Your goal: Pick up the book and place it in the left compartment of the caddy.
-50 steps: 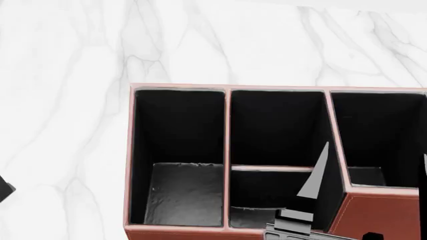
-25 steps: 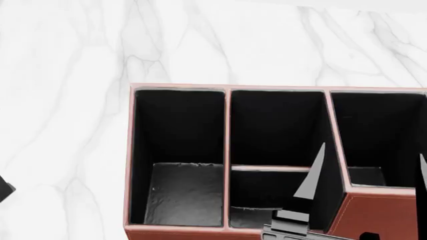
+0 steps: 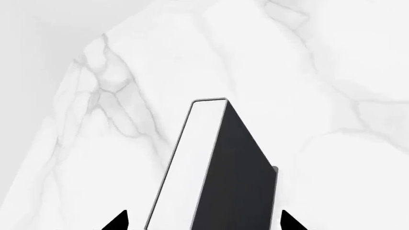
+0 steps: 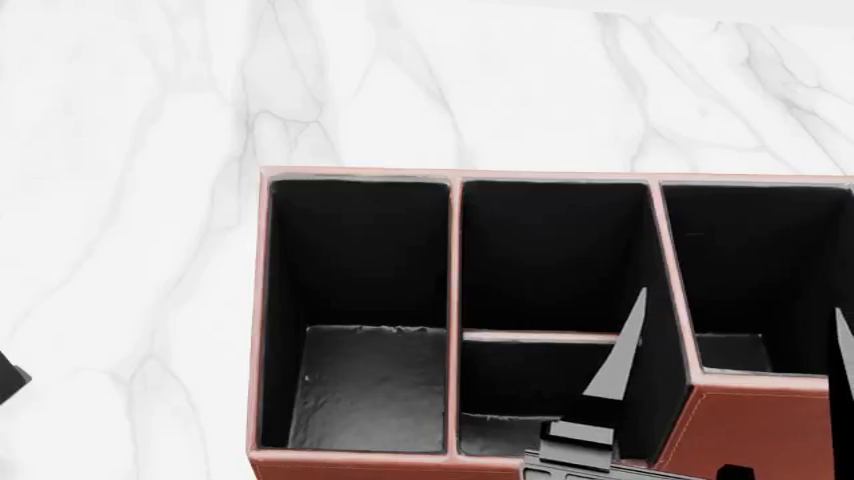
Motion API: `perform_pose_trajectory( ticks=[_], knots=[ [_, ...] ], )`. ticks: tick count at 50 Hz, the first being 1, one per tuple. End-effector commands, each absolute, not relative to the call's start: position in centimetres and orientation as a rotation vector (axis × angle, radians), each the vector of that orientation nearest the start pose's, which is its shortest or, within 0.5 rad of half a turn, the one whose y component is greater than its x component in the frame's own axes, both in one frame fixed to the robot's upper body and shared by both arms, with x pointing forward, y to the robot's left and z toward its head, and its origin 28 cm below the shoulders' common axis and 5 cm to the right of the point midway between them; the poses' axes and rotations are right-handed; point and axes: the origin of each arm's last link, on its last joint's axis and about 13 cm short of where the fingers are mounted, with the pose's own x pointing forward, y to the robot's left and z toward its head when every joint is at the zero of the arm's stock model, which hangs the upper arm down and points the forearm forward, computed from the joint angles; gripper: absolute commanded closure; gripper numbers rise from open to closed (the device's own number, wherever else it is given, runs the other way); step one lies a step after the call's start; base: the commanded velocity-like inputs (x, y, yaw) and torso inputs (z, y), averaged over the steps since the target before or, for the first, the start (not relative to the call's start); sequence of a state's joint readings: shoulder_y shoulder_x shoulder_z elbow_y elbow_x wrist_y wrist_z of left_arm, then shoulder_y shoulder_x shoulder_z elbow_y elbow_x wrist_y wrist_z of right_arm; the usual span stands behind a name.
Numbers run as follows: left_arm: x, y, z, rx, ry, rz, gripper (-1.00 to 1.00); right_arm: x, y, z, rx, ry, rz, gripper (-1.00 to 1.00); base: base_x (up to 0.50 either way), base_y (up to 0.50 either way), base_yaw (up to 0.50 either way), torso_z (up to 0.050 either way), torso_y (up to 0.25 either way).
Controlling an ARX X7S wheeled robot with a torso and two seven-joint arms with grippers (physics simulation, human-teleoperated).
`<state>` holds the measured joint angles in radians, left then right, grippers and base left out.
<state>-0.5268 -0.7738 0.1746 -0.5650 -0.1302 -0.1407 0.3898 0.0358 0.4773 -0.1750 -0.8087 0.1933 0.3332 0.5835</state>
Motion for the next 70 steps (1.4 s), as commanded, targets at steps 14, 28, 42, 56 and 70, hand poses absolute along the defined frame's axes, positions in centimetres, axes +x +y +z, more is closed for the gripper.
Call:
perform_pose_trajectory(
  ticks=[14,28,42,56,70],
  knots=[
    [29.1,44.1,8.7,0.505,0.301,-0.082,-1.0,17.9,-12.1,16.1,-0.149,-0.487,-0.195,-1.0,0.0,0.0,0.0,0.0,0.0],
    [29.1,44.2,8.2,0.497,0.309,-0.079,-1.0,17.9,-12.1,16.0,-0.153,-0.487,-0.194,-1.0,0.0,0.0,0.0,0.0,0.0],
    [29.3,44.2,7.1,0.481,0.327,-0.083,-1.0,17.9,-12.1,15.8,-0.152,-0.483,-0.195,-1.0,0.0,0.0,0.0,0.0,0.0],
    [29.2,44.3,7.5,0.483,0.331,-0.067,1.0,17.9,-12.1,15.9,-0.152,-0.483,-0.197,-1.0,0.0,0.0,0.0,0.0,0.0],
    [29.0,44.1,7.8,0.486,0.329,-0.064,1.0,17.8,-12.2,16.0,-0.151,-0.486,-0.2,-1.0,0.0,0.0,0.0,0.0,-0.002]
  ],
)
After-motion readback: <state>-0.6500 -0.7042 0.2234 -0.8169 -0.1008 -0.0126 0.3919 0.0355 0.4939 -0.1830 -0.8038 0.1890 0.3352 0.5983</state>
